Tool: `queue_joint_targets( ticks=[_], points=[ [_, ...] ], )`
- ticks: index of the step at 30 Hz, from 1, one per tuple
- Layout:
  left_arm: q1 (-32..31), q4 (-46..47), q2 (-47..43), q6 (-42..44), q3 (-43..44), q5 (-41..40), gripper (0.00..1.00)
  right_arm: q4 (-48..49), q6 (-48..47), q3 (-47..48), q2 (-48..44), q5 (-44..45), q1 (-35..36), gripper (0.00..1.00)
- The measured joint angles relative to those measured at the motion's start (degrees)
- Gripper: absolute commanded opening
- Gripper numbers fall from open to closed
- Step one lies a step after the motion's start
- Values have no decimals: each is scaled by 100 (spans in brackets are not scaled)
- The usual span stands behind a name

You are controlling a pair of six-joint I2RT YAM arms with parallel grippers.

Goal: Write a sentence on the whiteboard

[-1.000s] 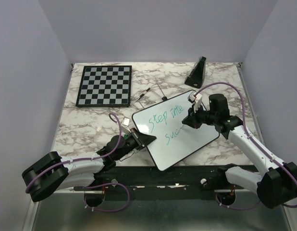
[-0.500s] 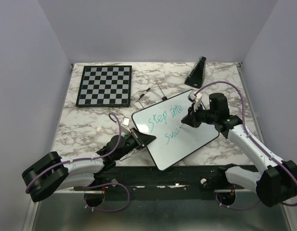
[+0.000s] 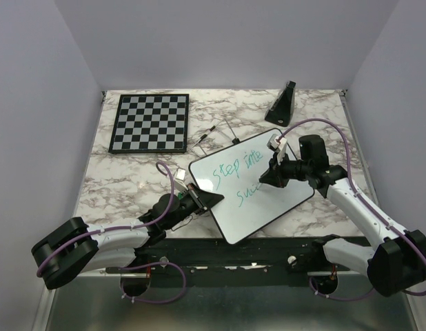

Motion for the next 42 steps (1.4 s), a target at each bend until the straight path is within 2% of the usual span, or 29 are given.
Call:
queue_joint_targets(
  ticks=[8,15,29,42],
  points=[
    [0,-15,-4,-2,0,-2,0,-323,-267,70,15,35,-13,1],
    [2,-72,-61,-2,0,-24,0,-343,-208,131,9,470,-15,1],
    [2,-179,-190,68,-4,-63,0,-168,26,203,144,538,-52,0],
    [2,-179,-201,70,-4,-79,0,144,92,229,192,1062,-85,1]
  ],
)
